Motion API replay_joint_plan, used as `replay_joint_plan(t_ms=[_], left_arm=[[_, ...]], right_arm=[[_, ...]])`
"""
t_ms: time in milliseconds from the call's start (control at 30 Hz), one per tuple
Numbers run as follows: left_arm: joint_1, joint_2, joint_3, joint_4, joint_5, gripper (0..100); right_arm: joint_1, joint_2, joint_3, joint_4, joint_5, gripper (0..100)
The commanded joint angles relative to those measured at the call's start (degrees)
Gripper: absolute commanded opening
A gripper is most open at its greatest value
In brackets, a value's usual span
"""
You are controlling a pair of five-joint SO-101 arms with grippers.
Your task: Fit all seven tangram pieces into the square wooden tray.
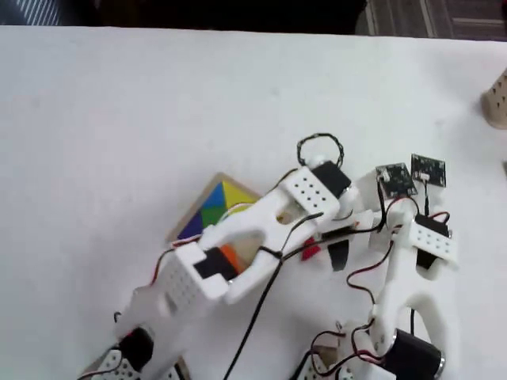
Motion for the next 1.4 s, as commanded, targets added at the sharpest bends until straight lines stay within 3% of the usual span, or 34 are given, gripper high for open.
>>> replay_joint_plan(t_ms=[0,433,1367], left_arm=[[-0.7,2.4,-6.5,0.8,0.8,38],[-4.2,10.7,-19.9,5.5,10.2,38],[-9.5,11.2,-16.7,5.5,13.8,38]], right_arm=[[-1.0,-1.9,-0.3,-0.7,0.5,1.8],[0.0,-2.5,-0.5,0.3,0.0,1.8],[21.6,-2.5,-7.7,3.5,-6.0,1.8]])
